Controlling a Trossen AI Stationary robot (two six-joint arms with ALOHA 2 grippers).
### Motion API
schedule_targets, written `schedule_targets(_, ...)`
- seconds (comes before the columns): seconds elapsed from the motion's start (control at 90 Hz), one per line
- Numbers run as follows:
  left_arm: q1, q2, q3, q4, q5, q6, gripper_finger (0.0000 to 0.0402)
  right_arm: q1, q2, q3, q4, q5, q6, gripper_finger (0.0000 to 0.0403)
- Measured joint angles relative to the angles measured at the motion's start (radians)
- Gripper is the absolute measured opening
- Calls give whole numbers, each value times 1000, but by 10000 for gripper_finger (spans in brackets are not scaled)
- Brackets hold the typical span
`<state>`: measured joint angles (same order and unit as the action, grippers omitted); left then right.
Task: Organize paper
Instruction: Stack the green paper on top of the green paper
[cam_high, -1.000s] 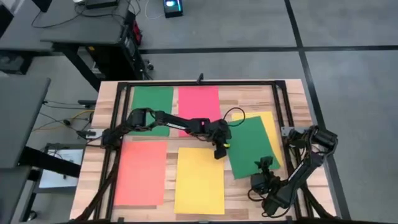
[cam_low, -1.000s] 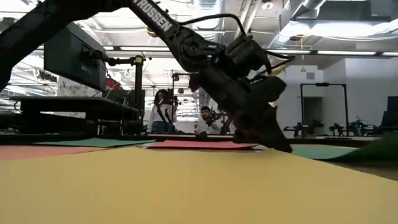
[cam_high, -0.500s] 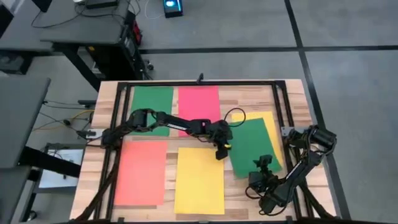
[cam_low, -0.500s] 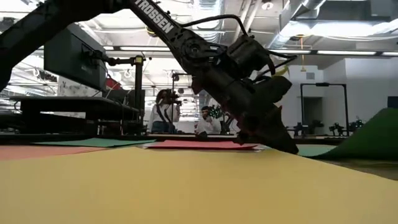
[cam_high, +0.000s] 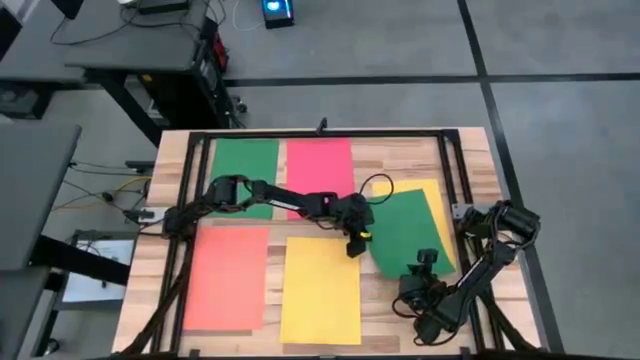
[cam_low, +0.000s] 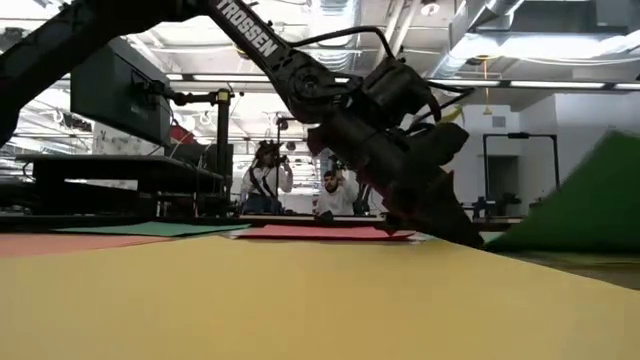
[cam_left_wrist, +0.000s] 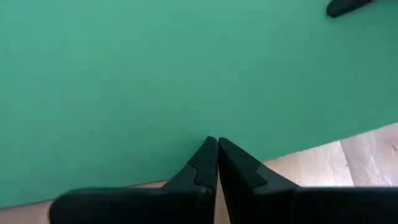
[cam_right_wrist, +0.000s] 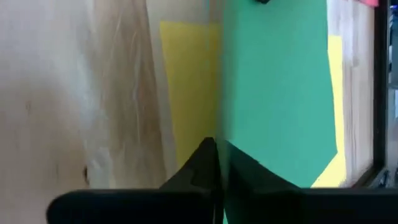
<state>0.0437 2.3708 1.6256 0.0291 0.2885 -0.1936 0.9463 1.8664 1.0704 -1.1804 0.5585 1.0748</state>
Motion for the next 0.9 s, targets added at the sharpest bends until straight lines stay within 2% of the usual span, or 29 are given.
schedule_targets(0.144,-3,-5,11,36,4,35,4,0,0,56,-105,-21,38,0)
schedule_targets(0.289,-3,-18,79,-20,9,92,35,2,0,125,-238,-22,83,0)
schedule_targets(0.478,-3,-95,200,-194,-5,204,84,2,0,198,-360,-22,111,0)
schedule_targets(0.7,-9,-267,263,-438,-142,361,115,-11,-24,221,-389,10,102,0)
schedule_targets(0.9,-59,-469,230,-573,-279,464,117,-67,-109,222,-392,151,126,0)
